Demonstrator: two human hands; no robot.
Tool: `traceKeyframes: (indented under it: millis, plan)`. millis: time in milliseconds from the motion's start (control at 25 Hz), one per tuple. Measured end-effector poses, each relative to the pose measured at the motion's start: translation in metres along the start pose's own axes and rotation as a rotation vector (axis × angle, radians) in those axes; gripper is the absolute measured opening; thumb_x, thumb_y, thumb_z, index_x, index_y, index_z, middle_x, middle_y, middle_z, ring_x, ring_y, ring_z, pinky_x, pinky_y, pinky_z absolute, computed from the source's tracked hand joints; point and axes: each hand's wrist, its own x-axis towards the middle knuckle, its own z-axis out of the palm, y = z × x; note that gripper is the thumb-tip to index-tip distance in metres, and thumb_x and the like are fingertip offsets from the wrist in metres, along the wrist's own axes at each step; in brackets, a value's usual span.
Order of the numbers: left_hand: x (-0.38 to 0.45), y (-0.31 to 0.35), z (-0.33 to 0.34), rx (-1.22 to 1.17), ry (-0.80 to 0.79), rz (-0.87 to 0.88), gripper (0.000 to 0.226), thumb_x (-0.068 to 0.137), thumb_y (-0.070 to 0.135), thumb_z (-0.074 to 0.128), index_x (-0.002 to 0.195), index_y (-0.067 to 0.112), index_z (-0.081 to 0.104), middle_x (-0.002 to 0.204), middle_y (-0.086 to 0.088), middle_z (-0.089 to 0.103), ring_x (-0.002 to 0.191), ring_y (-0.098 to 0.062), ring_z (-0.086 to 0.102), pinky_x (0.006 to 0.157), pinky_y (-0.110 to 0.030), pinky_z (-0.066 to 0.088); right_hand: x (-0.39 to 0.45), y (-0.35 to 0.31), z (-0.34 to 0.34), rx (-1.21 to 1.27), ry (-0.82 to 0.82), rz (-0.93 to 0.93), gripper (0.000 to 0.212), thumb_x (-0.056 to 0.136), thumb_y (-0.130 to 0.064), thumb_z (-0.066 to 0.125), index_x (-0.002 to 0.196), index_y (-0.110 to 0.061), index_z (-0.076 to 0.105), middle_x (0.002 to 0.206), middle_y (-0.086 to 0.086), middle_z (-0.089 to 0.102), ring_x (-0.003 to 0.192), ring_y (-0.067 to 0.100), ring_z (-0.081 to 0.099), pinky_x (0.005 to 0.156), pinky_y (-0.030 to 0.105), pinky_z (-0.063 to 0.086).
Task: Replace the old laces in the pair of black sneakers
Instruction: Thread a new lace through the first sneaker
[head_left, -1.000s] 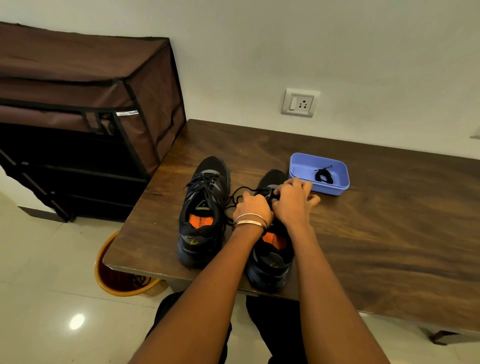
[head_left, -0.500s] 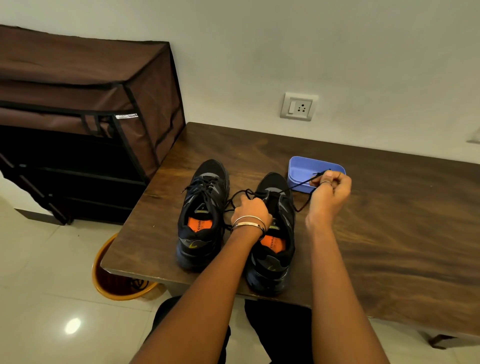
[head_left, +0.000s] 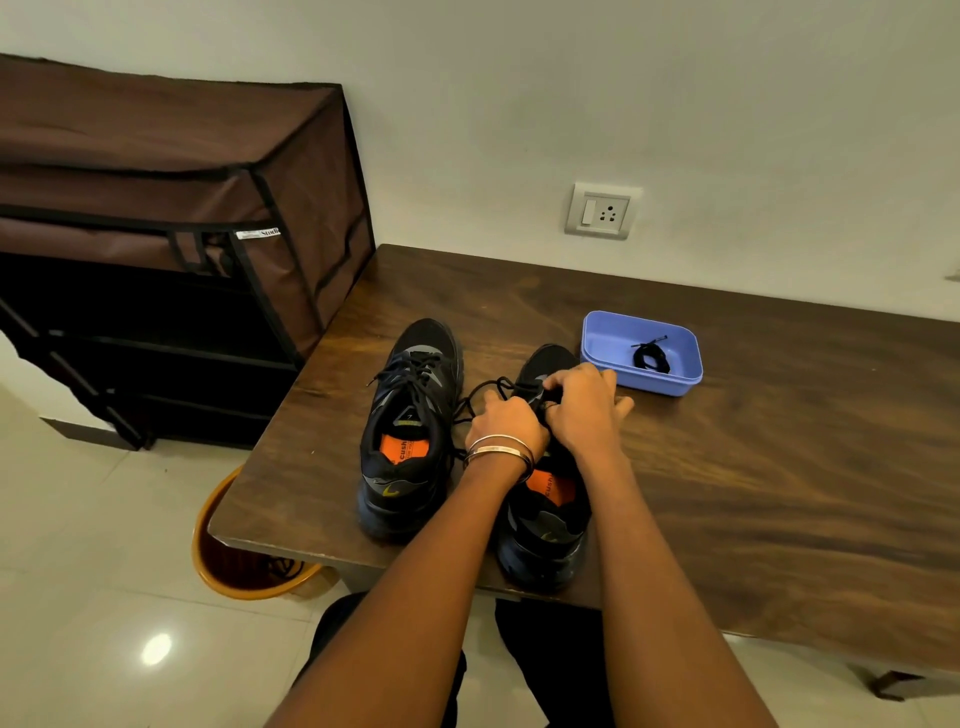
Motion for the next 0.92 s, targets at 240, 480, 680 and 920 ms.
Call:
traceKeyframes:
  millis: [240, 480, 680, 920]
  plan:
    - [-0.003, 0.001, 0.000, 0.022, 0.002, 0.005, 0.036, 0.094, 0.032, 0.051, 0.120, 0.008, 0.059, 0.143, -0.014, 0.034, 0.118, -0.039, 0.051, 0.091, -0.043, 0.044, -0.002, 0.000, 0.001, 0.153, 0.107, 0.085, 0.009, 0.090, -0.016, 0.064, 0.091, -0.014, 0.073, 0.107, 0.003, 0.066, 0.111, 0.025, 0.055, 0.090, 0.041, 0.044]
    - [-0.006, 0.002, 0.000, 0.044, 0.012, 0.030, 0.033, 0.093, 0.030, 0.055, 0.119, 0.009, 0.058, 0.139, -0.013, 0.035, 0.113, -0.037, 0.054, 0.085, -0.041, 0.046, 0.001, 0.025, -0.029, 1.191, 0.535, 0.740, 0.028, 0.092, -0.010, 0.059, 0.065, -0.012, 0.059, 0.090, 0.012, 0.073, 0.077, 0.025, 0.071, 0.072, 0.042, 0.060]
    - [-0.006, 0.001, 0.000, 0.034, 0.019, 0.035, 0.035, 0.093, 0.030, 0.054, 0.120, 0.008, 0.057, 0.138, -0.013, 0.036, 0.115, -0.037, 0.053, 0.088, -0.041, 0.046, -0.004, 0.022, -0.029, 0.351, 0.430, 0.473, 0.038, 0.088, -0.013, 0.068, 0.125, -0.014, 0.056, 0.137, 0.011, 0.047, 0.131, 0.033, 0.036, 0.100, 0.052, 0.034]
    - [-0.006, 0.002, -0.002, 0.043, -0.005, 0.034, 0.035, 0.094, 0.030, 0.051, 0.121, 0.008, 0.056, 0.141, -0.015, 0.035, 0.115, -0.038, 0.052, 0.087, -0.042, 0.045, 0.006, 0.000, 0.002, 0.018, -0.010, 0.128, 0.009, 0.090, -0.017, 0.064, 0.093, -0.019, 0.072, 0.108, -0.002, 0.060, 0.113, 0.025, 0.046, 0.096, 0.052, 0.027]
